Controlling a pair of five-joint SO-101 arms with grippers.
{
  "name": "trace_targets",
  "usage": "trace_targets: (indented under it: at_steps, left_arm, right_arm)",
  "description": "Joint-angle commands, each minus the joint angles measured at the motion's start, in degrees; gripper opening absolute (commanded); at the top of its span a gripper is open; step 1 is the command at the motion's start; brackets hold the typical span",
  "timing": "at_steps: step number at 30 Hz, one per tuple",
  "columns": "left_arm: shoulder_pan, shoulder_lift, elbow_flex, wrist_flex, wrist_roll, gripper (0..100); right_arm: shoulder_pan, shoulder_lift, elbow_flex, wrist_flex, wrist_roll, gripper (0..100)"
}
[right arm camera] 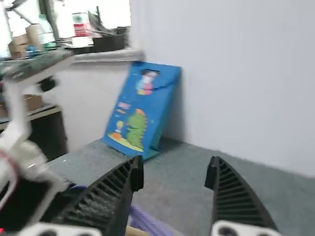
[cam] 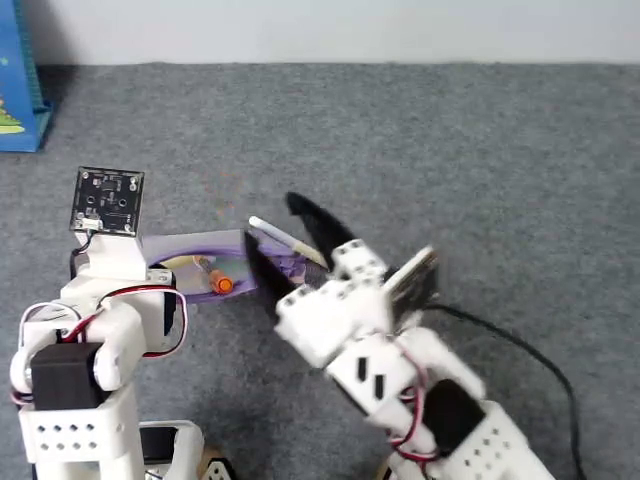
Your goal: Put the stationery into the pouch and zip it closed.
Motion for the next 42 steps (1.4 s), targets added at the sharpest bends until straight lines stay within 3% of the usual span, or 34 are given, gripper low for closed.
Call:
trace_targets:
  at_steps: [1,8,15,20,28,42]
  left_arm:
    - [-0.09,0.00,-0.31,-0.09,0.26,1]
    - [-5.45,-0.09,-0.66,-0.09,0.26,1]
    - [-8.88,-0.09,-0.75,-0.09,-0.53,1]
    - [-11.08,-0.26,-0.75,-0.09,-1.32,1]
    - [-11.08,-0.35,-0.48,-0.09,-1.32,1]
    - [-11.43,-0.35,-0.40,-0.09,-1.41,1]
  right_arm:
    - [7.25,-1.19,-7.30,11.38,-3.08,17.7]
    - [13.49,1.54,-7.03,26.15,-3.08,17.6]
    - [16.22,23.43,-7.12,31.60,-3.43,17.6]
    - [15.60,37.23,-8.44,30.64,-6.24,17.7]
    - [8.57,48.13,-10.02,28.18,-13.01,17.7]
    - [7.52,65.71,-10.20,16.31,-12.92,17.6]
